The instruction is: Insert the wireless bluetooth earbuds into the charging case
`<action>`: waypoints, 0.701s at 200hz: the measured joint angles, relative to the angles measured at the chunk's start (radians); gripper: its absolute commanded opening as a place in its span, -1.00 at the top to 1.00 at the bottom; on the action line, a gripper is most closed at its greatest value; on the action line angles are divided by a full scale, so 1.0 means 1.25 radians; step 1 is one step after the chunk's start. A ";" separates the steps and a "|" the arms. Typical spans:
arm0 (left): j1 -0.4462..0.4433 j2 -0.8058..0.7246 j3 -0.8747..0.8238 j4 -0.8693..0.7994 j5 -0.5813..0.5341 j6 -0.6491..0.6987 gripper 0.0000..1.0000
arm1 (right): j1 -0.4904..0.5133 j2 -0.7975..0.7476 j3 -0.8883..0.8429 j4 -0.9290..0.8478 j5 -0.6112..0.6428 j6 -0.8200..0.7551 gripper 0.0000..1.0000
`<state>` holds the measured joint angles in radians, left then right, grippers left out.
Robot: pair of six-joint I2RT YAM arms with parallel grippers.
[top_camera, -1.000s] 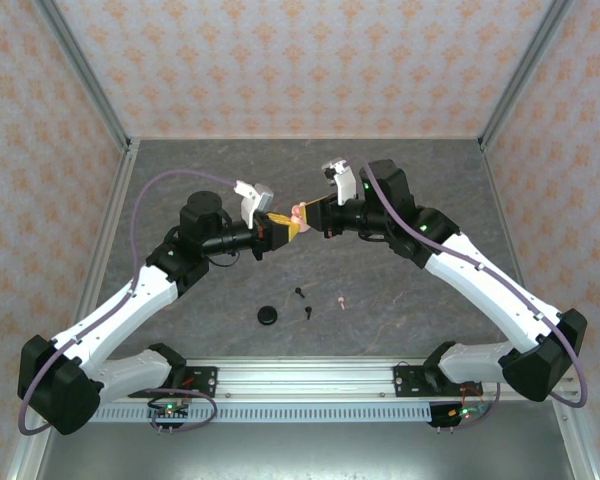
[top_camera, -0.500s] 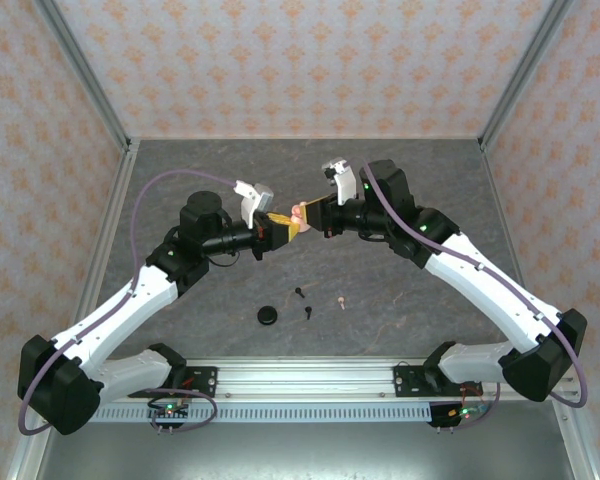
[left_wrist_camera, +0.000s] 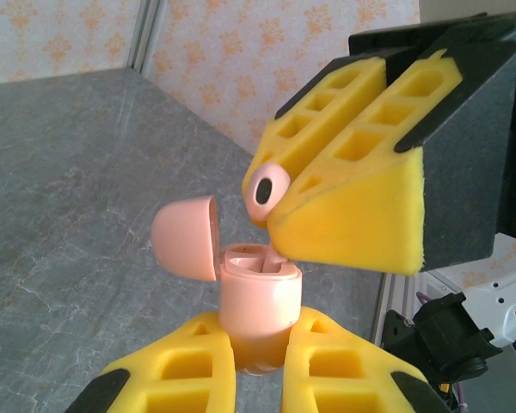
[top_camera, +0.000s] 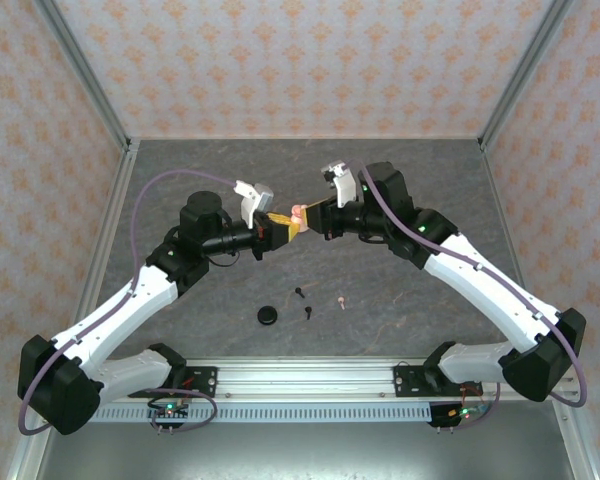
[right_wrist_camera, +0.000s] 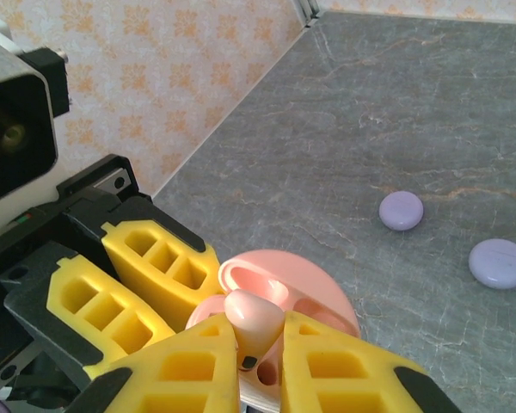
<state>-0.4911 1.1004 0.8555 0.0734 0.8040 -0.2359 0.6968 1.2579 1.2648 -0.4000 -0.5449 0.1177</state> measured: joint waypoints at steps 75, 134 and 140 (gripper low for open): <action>0.000 -0.001 0.000 0.000 0.001 -0.002 0.88 | -0.006 0.000 -0.006 0.002 -0.031 -0.002 0.60; 0.000 -0.003 0.000 0.009 0.003 -0.003 0.88 | -0.028 0.001 -0.017 0.035 -0.102 0.016 0.50; 0.000 -0.004 0.000 0.010 0.003 -0.005 0.88 | -0.029 0.001 -0.017 0.039 -0.107 0.017 0.49</action>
<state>-0.4911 1.0950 0.8555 0.0864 0.8078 -0.2420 0.6601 1.2594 1.2434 -0.3515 -0.6781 0.1394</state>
